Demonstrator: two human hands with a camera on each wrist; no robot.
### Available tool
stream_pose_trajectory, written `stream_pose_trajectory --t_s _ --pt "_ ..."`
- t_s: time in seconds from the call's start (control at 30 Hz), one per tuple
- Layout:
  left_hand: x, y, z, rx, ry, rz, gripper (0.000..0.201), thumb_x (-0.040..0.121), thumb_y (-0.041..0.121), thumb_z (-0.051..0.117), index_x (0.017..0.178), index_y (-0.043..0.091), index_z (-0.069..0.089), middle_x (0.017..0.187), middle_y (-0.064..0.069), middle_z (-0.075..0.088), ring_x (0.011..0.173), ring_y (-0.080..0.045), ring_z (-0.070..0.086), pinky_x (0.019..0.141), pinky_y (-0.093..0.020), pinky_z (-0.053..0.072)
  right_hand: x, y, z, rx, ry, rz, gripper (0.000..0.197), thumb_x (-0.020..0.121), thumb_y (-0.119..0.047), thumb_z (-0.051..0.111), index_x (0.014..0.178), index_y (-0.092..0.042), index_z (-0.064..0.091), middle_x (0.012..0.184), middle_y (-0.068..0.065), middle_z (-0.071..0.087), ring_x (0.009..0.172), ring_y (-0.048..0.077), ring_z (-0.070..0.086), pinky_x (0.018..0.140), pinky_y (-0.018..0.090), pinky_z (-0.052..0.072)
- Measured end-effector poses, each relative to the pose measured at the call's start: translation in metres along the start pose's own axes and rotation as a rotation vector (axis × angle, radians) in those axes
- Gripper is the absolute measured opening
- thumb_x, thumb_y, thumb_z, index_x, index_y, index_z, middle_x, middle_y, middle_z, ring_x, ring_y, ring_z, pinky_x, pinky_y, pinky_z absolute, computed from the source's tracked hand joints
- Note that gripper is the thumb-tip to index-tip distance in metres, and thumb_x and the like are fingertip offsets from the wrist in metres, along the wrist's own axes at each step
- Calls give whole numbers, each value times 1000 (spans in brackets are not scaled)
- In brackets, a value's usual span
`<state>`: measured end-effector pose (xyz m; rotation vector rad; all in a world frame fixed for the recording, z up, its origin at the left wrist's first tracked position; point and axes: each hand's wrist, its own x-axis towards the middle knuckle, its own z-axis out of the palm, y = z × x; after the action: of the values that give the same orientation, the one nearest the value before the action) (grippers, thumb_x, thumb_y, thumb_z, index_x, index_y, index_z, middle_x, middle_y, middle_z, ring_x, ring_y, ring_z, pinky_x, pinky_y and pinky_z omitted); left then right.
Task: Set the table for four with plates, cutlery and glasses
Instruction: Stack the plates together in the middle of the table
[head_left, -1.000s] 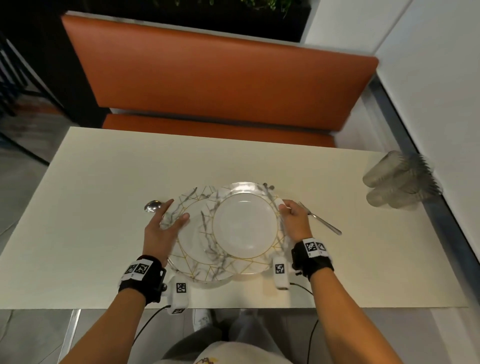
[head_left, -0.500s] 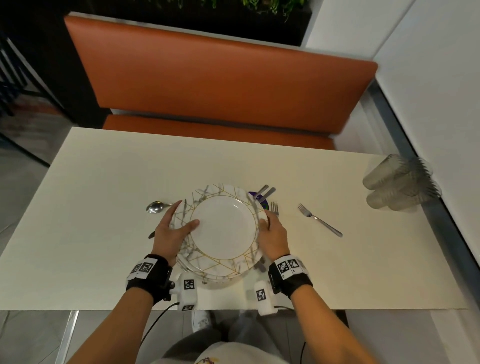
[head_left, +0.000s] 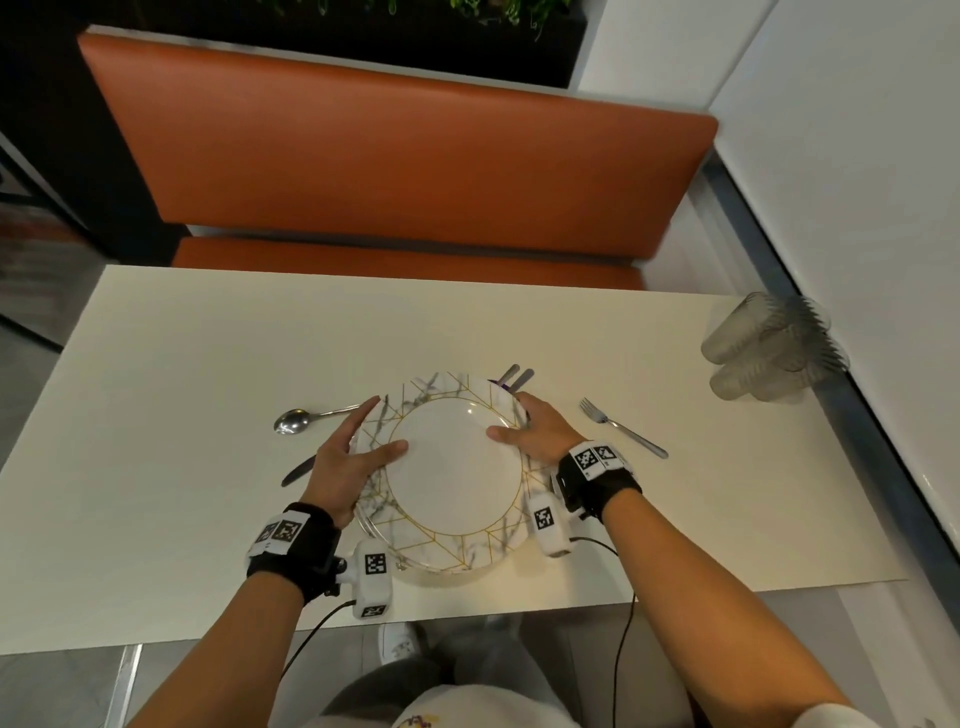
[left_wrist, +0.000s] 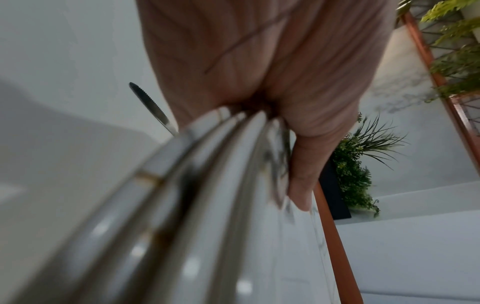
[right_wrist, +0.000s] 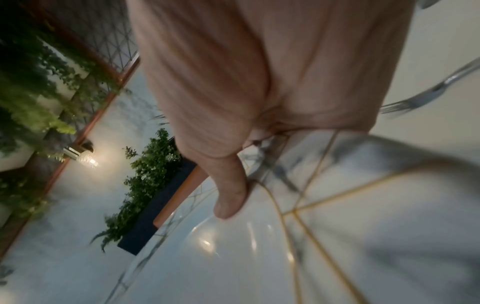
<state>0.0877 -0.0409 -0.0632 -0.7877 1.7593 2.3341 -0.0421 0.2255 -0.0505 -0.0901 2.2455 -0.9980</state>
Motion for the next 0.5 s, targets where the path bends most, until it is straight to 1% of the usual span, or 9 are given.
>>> stream_pose_trajectory --t_s 0.07,0.17,0.2,0.23,0.3,0.37,0.4,0.47,0.5 --pt "3 -3 5 -5 34 -17 80 59 31 101 130 45 66 145 0 61 133 -28 59 109 -50 49 -10 7 -2 63 66 5 74 72 -55 79 136 -30 51 130 -6 62 120 19 58 107 48 47" --pt "0 -2 25 -165 93 -42 60 75 18 90 127 20 62 125 -14 73 110 -27 74 95 -45 58 -26 23 -6 237 171 39 64 80 -40 81 135 -24 51 127 -4 64 117 18 61 105 45 49" --pt "-1 -2 35 -178 117 -32 55 79 19 88 127 16 60 121 -14 75 107 -26 75 95 -46 58 -30 31 -8 303 203 50 66 79 -40 82 135 -24 51 128 -4 65 117 18 62 105 46 49" --pt "-4 -3 44 -145 144 -13 54 80 23 88 126 17 60 119 -11 76 108 -25 75 97 -48 57 -35 37 -9 354 235 54 70 75 -44 83 135 -25 52 128 -5 65 118 18 62 105 47 50" --pt "-6 -7 63 8 171 59 55 82 37 86 129 22 62 120 -3 76 113 -20 72 100 -43 55 -42 56 -12 448 285 71 74 70 -48 83 135 -28 53 129 -8 66 118 14 63 106 47 50" --pt "-5 -10 86 251 171 137 57 87 49 79 136 25 61 129 6 70 122 -12 63 103 -36 50 -51 75 -16 503 332 97 74 73 -46 82 138 -31 51 132 -11 63 121 11 59 107 44 48" --pt "-3 -12 97 359 164 158 57 91 51 74 139 23 60 130 8 66 123 -10 59 104 -33 46 -54 86 -18 513 361 108 75 72 -48 82 138 -33 50 134 -11 62 122 12 58 108 45 48" --pt "6 -18 125 534 153 149 52 98 48 65 141 21 57 124 4 66 117 -14 58 101 -31 44 -65 107 -27 530 412 128 77 70 -51 80 137 -33 49 134 -9 62 123 15 59 106 48 49" --pt "11 -23 137 608 132 137 51 99 50 60 142 23 55 125 1 68 118 -20 59 103 -35 45 -70 116 -32 534 433 140 75 71 -50 79 138 -33 48 136 -9 61 124 16 59 107 49 49"
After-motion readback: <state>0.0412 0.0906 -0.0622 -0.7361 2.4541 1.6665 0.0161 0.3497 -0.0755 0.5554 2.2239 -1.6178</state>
